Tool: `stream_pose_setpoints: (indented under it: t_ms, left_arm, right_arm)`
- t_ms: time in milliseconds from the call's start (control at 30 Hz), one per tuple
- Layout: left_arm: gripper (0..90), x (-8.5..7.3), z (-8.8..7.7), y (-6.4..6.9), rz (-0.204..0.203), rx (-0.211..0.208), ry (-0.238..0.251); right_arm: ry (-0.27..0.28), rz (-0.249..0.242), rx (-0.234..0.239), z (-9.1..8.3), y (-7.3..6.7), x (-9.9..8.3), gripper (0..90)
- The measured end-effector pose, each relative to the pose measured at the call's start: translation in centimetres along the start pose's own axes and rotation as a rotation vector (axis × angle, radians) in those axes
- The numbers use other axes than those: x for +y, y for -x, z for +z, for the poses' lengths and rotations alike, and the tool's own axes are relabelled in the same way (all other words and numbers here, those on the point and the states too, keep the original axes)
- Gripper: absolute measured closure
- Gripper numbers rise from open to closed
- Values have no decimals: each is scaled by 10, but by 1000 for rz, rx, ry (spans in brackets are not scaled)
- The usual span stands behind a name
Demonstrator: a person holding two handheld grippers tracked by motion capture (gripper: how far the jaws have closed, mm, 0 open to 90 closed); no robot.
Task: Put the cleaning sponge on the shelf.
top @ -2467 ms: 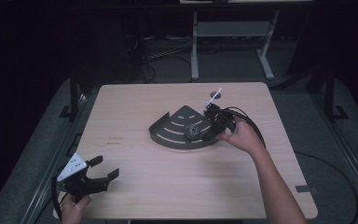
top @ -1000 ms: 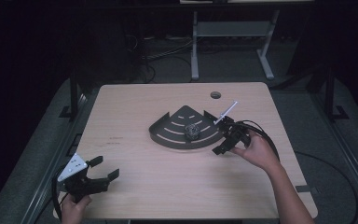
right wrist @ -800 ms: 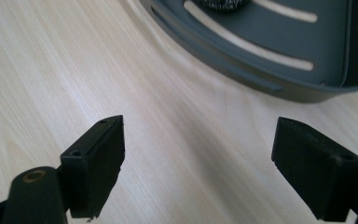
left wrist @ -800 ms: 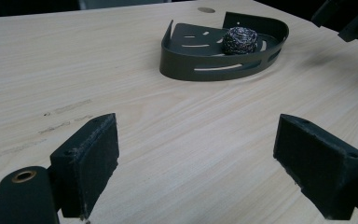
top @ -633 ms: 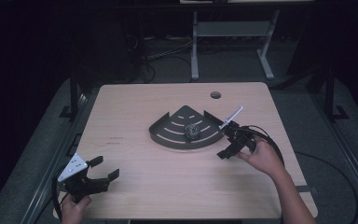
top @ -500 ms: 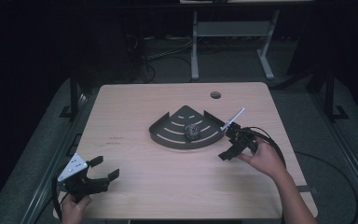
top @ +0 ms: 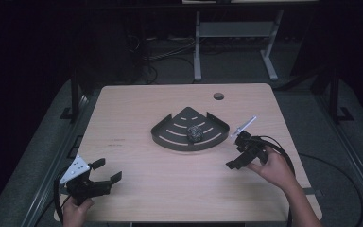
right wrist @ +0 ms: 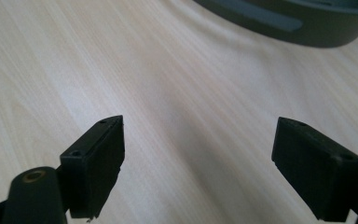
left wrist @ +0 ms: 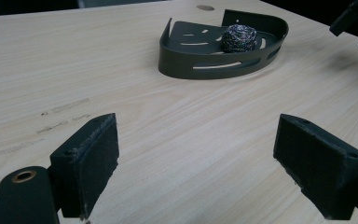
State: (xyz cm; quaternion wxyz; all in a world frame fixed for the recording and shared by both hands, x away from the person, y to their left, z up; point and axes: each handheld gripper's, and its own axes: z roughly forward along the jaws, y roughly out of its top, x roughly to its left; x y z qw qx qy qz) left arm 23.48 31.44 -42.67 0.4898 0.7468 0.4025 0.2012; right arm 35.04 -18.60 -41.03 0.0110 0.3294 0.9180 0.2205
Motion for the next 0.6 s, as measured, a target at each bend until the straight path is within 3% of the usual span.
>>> stream_pose_setpoints:
  t_ms: [233, 467, 600]
  left_arm:
    - [133, 0, 0, 0, 1, 0, 0]
    - [133, 0, 1, -1, 0, 4, -4]
    - [133, -1, 1, -1, -1, 4, -8]
  right_arm:
    - [24, -3, 11, -3, -9, -9, 163]
    - [17, 1, -8, -2, -13, -19, 156]
    - [42, -5, -16, -5, -17, -25, 155]
